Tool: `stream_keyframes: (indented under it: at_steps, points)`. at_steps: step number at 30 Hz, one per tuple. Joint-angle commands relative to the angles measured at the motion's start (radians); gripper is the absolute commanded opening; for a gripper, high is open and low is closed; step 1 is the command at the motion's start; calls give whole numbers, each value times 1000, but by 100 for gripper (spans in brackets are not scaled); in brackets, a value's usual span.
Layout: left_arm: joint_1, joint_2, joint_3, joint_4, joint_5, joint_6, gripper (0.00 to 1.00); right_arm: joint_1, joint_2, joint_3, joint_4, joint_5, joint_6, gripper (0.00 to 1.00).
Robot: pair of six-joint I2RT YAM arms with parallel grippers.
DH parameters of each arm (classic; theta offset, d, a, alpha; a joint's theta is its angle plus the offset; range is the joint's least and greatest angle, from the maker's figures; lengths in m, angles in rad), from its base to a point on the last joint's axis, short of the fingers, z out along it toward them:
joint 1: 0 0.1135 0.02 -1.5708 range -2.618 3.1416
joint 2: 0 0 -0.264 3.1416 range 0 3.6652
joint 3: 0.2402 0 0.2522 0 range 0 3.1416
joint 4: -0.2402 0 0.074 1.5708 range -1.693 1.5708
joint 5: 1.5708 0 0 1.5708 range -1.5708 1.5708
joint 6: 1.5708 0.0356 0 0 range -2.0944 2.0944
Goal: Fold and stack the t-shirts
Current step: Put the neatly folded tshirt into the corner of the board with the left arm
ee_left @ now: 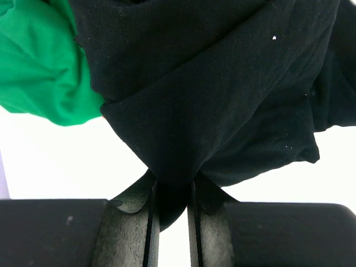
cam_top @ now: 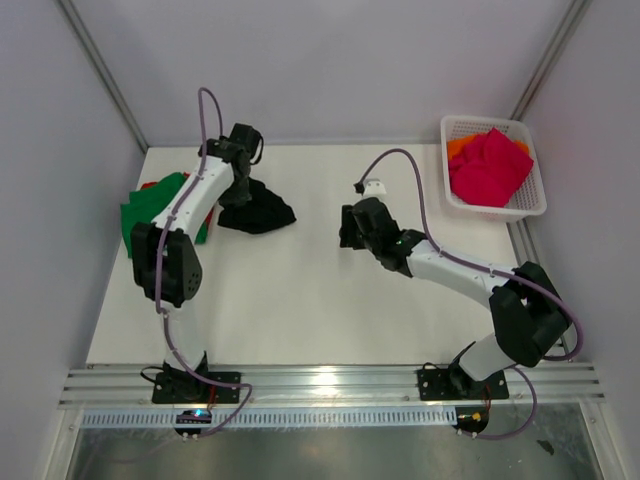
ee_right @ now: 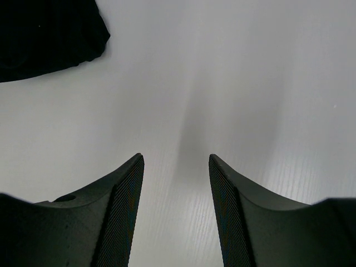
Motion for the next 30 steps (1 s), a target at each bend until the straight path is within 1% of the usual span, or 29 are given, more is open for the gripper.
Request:
stream_keyframes:
  at_steps: [1, 6, 12, 21, 25, 30]
  points:
    - [22, -31, 39, -54, -2, 48, 18, -11, -17, -1, 61, -14, 24, 55]
    - [64, -69, 42, -60, 1, 62, 18, -18, 0, 8, 67, -30, 31, 55]
    - [120, -78, 92, -83, 1, 85, 18, -20, 11, 16, 67, -48, 34, 55]
    - [188, -74, 238, -149, 17, 94, 18, -21, 14, 16, 67, -54, 33, 55]
    - [209, -85, 247, -154, 27, 100, 19, -21, 19, 16, 67, -60, 39, 55]
    - [274, -109, 229, -154, 68, 95, 19, -25, 26, 21, 69, -63, 37, 55]
